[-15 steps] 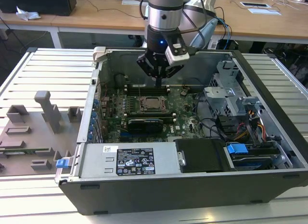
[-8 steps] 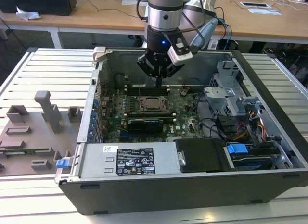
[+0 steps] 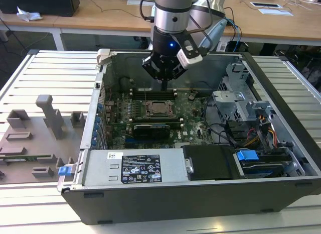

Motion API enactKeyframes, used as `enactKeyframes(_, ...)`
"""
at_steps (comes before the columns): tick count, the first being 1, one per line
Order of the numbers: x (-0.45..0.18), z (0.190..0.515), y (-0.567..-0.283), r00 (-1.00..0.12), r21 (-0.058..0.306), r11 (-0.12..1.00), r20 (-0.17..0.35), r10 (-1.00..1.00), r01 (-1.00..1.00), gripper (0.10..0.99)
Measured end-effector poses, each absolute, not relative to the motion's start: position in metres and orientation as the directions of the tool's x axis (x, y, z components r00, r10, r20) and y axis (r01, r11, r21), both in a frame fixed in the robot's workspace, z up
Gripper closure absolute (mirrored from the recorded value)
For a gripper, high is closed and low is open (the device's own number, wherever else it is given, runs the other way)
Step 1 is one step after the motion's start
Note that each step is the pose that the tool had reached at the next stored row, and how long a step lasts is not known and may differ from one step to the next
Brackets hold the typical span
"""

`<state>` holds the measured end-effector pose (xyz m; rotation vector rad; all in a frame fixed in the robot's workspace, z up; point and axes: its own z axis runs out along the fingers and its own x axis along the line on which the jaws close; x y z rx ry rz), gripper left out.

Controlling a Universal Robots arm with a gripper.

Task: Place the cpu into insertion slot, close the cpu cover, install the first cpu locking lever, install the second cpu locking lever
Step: 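Install the first cpu locking lever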

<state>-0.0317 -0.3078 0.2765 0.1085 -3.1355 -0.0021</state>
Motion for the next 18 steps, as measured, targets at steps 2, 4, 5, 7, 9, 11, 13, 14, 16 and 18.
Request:
enactKeyframes(2,-0.032,0.277,-0.308,-0.996,0.002,0.996,0.004,-0.092,-0.092,0.98)
enactKeyframes(4,-0.033,0.276,-0.308,-0.996,0.002,0.996,0.004,-0.093,-0.093,0.98)
enactKeyframes(5,-0.037,0.277,-0.308,-0.996,0.001,0.996,0.004,-0.093,-0.093,0.98)
enactKeyframes(7,-0.054,0.276,-0.308,-0.996,0.001,0.996,0.003,-0.092,-0.092,0.98)
enactKeyframes(9,-0.063,0.276,-0.308,-0.996,0.001,0.996,0.003,-0.092,-0.092,0.98)
enactKeyframes(11,-0.074,0.276,-0.308,-0.996,0.001,0.996,0.003,-0.092,-0.092,0.98)
enactKeyframes(13,-0.09,0.276,-0.308,-0.996,0.001,0.996,0.001,-0.092,-0.092,0.98)
enactKeyframes(14,-0.094,0.275,-0.308,-0.996,0.001,0.996,0.001,-0.092,-0.092,0.98)
enactKeyframes(16,-0.104,0.274,-0.304,-0.996,0.002,0.996,0.0,-0.092,-0.092,0.98)
enactKeyframes(18,-0.104,0.273,-0.294,-0.996,0.002,0.996,0.0,-0.092,-0.092,0.98)
